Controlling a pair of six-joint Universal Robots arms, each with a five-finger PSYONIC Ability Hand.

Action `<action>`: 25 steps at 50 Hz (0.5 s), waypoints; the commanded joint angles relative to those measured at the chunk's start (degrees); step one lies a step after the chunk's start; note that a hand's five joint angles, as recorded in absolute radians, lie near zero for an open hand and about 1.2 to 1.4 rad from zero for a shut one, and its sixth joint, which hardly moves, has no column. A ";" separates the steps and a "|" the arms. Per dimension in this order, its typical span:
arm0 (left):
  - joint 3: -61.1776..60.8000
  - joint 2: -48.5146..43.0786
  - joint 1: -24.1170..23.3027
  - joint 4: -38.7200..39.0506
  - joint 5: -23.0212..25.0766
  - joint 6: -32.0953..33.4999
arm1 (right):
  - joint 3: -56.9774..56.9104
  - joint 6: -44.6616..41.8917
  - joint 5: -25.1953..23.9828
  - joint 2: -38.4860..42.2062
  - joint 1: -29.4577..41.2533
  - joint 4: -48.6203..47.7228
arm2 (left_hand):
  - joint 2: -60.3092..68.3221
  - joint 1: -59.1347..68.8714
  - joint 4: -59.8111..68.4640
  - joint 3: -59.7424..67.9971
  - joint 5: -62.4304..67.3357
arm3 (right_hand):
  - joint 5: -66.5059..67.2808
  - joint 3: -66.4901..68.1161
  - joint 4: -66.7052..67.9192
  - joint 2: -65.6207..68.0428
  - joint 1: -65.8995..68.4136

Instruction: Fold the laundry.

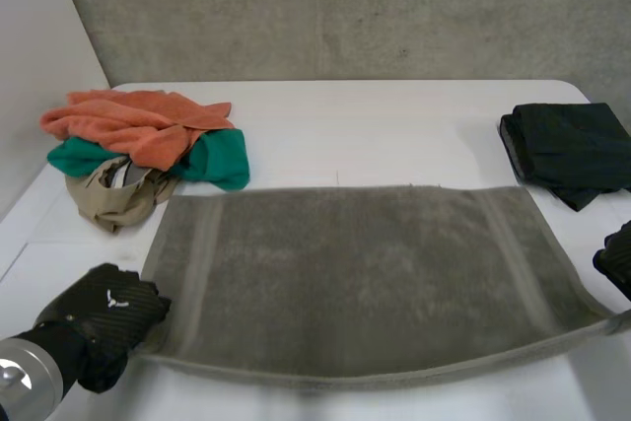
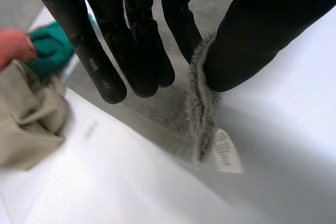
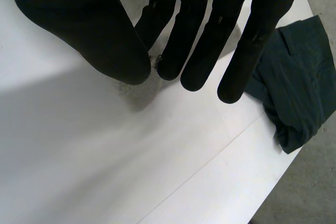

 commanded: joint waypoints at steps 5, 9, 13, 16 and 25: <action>8.57 -17.17 -2.83 25.34 -0.02 -0.27 | -4.81 12.30 -1.09 13.06 4.88 -18.09 | 11.53 13.90 11.32 11.88 13.56 | 11.22 11.80 11.35 11.97 15.12; 16.21 -27.46 -6.00 30.01 -1.43 -0.01 | -8.94 16.26 2.24 19.39 9.36 -24.24 | 11.53 13.90 11.32 11.88 13.56 | 11.22 11.80 11.35 11.97 15.12; 24.39 -35.72 -7.41 32.30 -3.71 -0.18 | -13.25 17.75 7.25 24.93 12.79 -31.88 | 11.53 13.90 11.32 11.88 13.56 | 11.22 11.80 11.35 11.97 15.12; 30.98 -41.53 -8.11 32.56 -5.21 -0.45 | -16.06 17.58 10.42 29.32 14.29 -38.30 | 11.53 13.90 11.32 11.88 13.56 | 11.22 11.80 11.35 11.97 15.12; 50.58 -55.59 -9.52 32.13 -10.13 -0.10 | -30.02 18.02 15.25 43.03 17.89 -45.61 | 11.53 13.90 11.32 11.88 13.56 | 11.22 11.80 11.35 11.97 15.12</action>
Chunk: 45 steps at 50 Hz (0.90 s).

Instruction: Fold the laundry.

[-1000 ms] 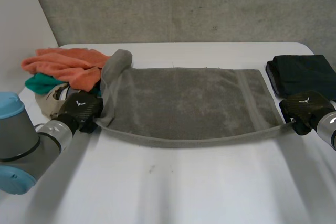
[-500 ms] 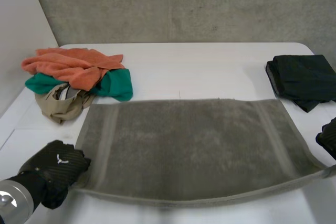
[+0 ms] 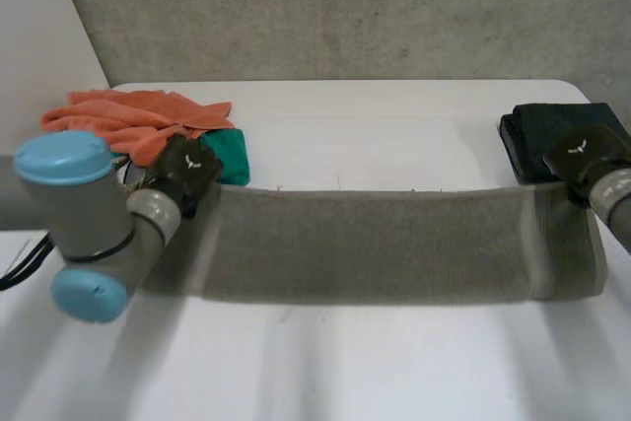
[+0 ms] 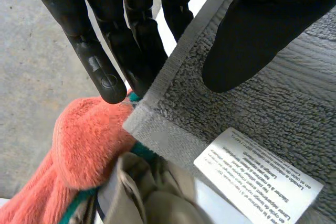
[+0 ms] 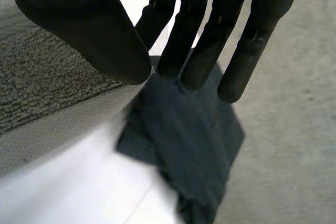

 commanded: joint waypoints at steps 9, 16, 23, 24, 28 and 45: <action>19.13 -12.93 -3.22 -0.37 -4.99 0.02 | -16.57 -0.06 5.37 15.54 5.06 -7.27 | -52.58 -50.17 -52.77 -52.27 -50.51 | -58.78 -58.20 -58.65 -58.03 -54.88; 16.32 -8.02 -5.52 -1.07 -5.52 -1.03 | -10.35 7.22 5.55 7.65 5.33 -4.12 | -58.51 -56.10 -58.70 -58.20 -56.44 | -58.78 -58.20 -58.65 -58.03 -54.88; 1.31 5.15 -5.34 -0.72 -4.73 -5.94 | 0.72 14.61 -5.59 -4.83 -0.10 10.63 | -58.51 -56.10 -58.70 -58.20 -56.44 | -54.53 -53.95 -54.40 -53.78 -50.62; -0.80 6.74 -5.17 -0.29 -4.64 -7.08 | 1.70 14.61 -6.57 -5.20 -1.43 11.97 | -58.51 -56.10 -58.70 -58.20 -56.44 | -53.66 -53.08 -53.53 -52.91 -49.75; -8.72 12.11 -4.90 0.77 -1.92 -12.71 | 8.29 14.35 -12.99 -6.69 -9.25 17.08 | -58.30 -55.89 -58.49 -57.98 -56.23 | -39.88 -39.30 -39.75 -39.13 -35.97; -16.20 15.46 -4.81 4.38 2.22 -17.91 | 15.33 13.65 -16.95 -2.57 -14.01 6.09 | -57.96 -55.55 -58.15 -57.64 -55.89 | -24.76 -24.18 -24.63 -24.00 -20.85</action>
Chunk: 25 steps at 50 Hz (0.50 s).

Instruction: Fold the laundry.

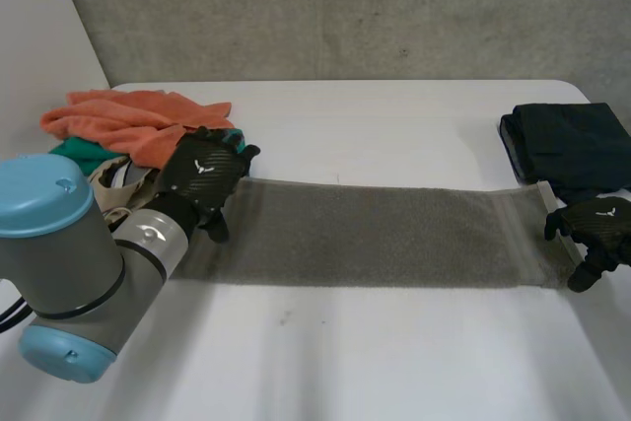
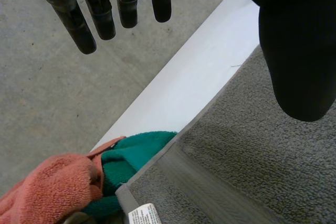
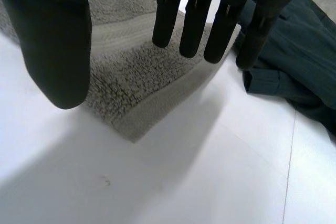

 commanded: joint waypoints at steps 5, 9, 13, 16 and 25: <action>-0.29 -0.48 0.07 0.44 -0.34 0.10 | -0.53 -0.26 0.62 4.01 -1.47 -5.59 | -1.13 -0.69 -0.93 -1.48 -2.34 | 46.74 46.84 46.88 46.89 46.96; -0.99 -0.13 0.07 0.52 -0.34 -0.52 | -0.53 -0.53 0.89 3.74 -3.93 -5.94 | -1.13 -0.69 -0.93 -1.48 -2.34 | 46.74 46.84 46.88 46.89 46.96; -1.34 0.48 -0.02 0.70 -0.43 -0.96 | -0.79 -1.93 0.89 3.39 -6.65 -6.30 | -1.13 -0.69 -0.93 -1.48 -2.34 | 46.74 46.84 46.88 46.89 46.96; -1.78 1.01 -0.02 0.61 -0.43 -1.05 | -1.41 -3.95 0.45 1.47 -10.86 -5.77 | -1.30 -0.86 -1.09 -1.65 -2.51 | 46.74 46.84 46.88 46.89 46.96; -3.01 3.12 0.42 0.44 -0.52 -1.22 | -2.03 -10.02 1.07 -1.09 -14.14 -3.40 | -1.30 -0.86 -1.09 -1.65 -2.51 | 36.30 36.41 36.45 36.46 36.53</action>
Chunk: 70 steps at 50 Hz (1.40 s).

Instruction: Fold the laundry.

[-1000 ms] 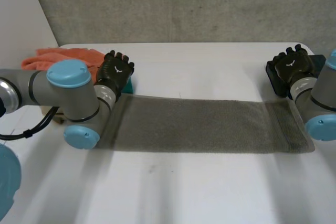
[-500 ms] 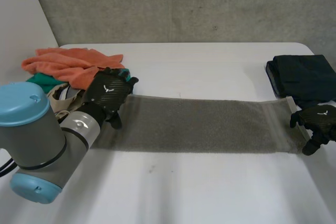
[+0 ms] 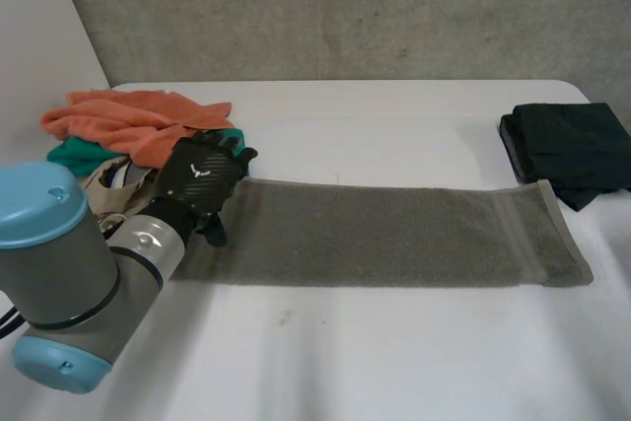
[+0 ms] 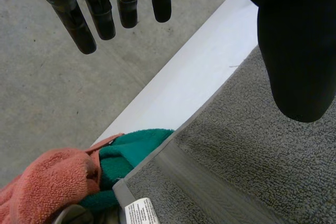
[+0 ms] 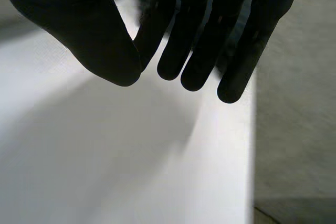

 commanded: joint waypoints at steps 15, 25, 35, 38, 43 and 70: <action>-1.94 4.19 0.23 -0.18 0.47 -5.05 | 5.72 3.19 -12.33 -3.95 3.93 3.50 | -1.30 -0.86 -1.09 -1.65 -2.51 | -33.20 -34.72 -35.32 -34.36 -31.97; -2.12 4.45 0.23 0.00 0.39 -5.05 | 4.58 3.20 -11.98 2.38 5.08 1.39 | -1.30 -0.86 -1.09 -1.65 -2.51 | -20.13 -21.64 -22.25 -21.28 -18.89; -2.38 4.54 0.23 0.09 0.30 -5.05 | 3.70 2.67 -8.22 2.83 4.46 -1.15 | -1.30 -0.86 -1.09 -1.65 -2.51 | 13.50 11.99 11.38 12.35 14.74; -2.56 5.15 0.23 0.09 0.12 -5.05 | 2.91 2.14 -5.67 -0.06 2.45 -3.17 | -1.30 -0.86 -1.09 -1.65 -2.51 | 13.50 11.99 11.38 12.35 14.74; -2.65 5.51 0.23 0.00 0.03 -5.05 | 0.72 -0.75 -5.74 -2.36 -3.53 -2.04 | -1.46 -1.03 -1.26 -1.82 -2.68 | 13.50 11.99 11.38 12.35 14.74; -3.61 7.88 0.23 0.00 0.12 -5.49 | 4.49 5.48 -14.44 -0.44 7.01 1.92 | -1.46 -1.03 -1.26 -1.82 -2.68 | -24.96 -26.48 -27.08 -26.12 -23.73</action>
